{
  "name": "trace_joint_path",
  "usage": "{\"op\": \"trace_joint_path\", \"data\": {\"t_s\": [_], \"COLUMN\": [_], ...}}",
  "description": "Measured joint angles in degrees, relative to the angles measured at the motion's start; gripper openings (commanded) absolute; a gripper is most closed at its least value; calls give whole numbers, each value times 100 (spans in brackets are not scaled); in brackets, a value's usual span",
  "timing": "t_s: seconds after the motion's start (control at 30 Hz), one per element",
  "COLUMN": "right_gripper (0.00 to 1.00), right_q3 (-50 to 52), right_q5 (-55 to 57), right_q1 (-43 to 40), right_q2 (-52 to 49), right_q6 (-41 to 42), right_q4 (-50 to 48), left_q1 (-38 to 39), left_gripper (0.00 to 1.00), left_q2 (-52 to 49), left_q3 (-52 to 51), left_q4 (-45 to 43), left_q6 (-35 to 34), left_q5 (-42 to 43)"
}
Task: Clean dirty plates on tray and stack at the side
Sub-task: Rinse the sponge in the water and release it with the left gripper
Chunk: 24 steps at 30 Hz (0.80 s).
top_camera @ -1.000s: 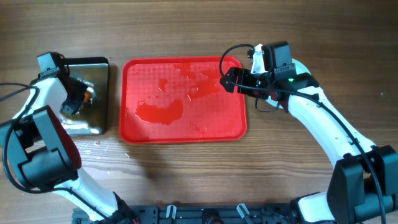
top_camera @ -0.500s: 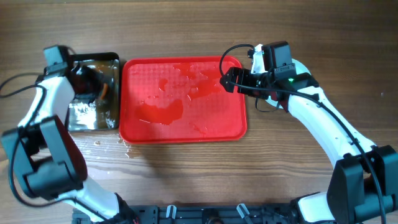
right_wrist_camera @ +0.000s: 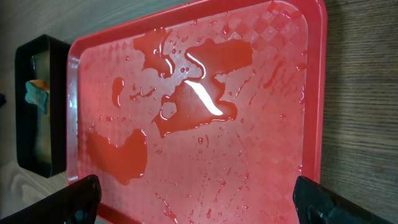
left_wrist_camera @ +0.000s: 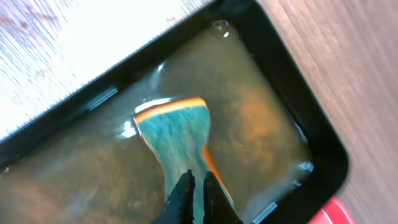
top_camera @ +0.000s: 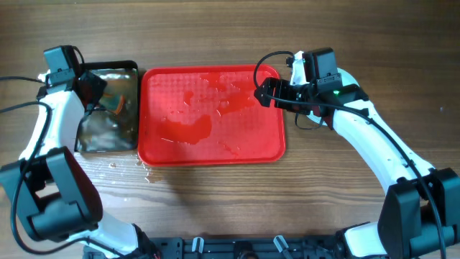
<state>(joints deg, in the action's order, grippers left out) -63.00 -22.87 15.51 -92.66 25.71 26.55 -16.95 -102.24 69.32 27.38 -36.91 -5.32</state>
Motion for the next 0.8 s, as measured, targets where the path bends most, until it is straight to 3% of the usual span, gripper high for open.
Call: {"op": "trace_joint_path", "data": {"t_s": [0.47,0.8], "right_gripper": [100,100], "right_q3": [0,0], "right_q5": [0,0], "right_q1": [0,0], "right_q2": [0,0], "right_q6": [-2,-2], "right_q4": [61,59], "left_q1": [-195,-118], "left_gripper": [4,4], "left_q2": [-931,87], "left_q3": [0,-4], "left_q4": [-105,-166], "left_q6": [0,0], "left_q5": [-299,-348]}}
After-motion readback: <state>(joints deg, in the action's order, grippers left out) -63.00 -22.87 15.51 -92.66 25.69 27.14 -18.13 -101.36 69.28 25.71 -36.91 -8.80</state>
